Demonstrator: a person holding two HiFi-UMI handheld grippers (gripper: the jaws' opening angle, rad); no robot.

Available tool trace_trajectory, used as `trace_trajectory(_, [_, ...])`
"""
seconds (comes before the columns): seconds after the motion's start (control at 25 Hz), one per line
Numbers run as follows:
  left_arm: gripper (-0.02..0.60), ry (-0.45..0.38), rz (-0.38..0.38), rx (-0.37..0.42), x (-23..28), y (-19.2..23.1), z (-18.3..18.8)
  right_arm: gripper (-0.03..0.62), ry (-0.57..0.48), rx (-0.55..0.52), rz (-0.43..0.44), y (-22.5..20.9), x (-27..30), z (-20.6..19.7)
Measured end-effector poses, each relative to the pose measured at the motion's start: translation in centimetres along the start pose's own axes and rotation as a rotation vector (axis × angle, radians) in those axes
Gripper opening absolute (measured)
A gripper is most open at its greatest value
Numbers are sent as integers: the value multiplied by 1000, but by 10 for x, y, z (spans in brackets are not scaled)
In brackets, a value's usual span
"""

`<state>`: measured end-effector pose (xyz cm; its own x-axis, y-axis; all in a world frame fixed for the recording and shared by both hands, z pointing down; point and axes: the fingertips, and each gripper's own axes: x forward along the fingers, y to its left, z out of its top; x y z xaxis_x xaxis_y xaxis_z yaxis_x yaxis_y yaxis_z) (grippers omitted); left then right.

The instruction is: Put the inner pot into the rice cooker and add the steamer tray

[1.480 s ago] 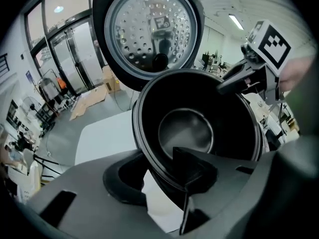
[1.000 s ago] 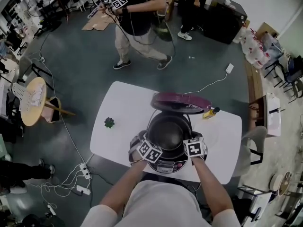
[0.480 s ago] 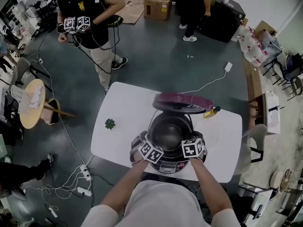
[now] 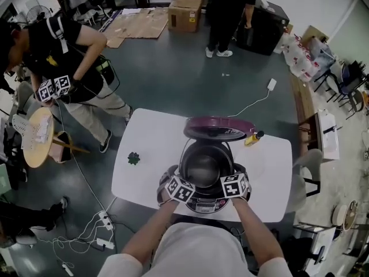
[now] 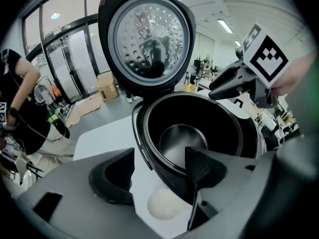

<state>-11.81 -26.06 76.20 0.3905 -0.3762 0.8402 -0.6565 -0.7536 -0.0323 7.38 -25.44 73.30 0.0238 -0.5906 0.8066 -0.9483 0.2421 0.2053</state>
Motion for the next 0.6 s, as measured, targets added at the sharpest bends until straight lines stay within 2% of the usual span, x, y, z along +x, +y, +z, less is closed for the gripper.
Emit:
trace_trajectory(0.28, [322, -70, -74, -27, -22, -17, 10, 156, -81, 52, 7, 2, -29, 0])
trace_trajectory(0.6, [316, -132, -117, -17, -49, -30, 23, 158, -160, 87, 57, 11, -60, -3])
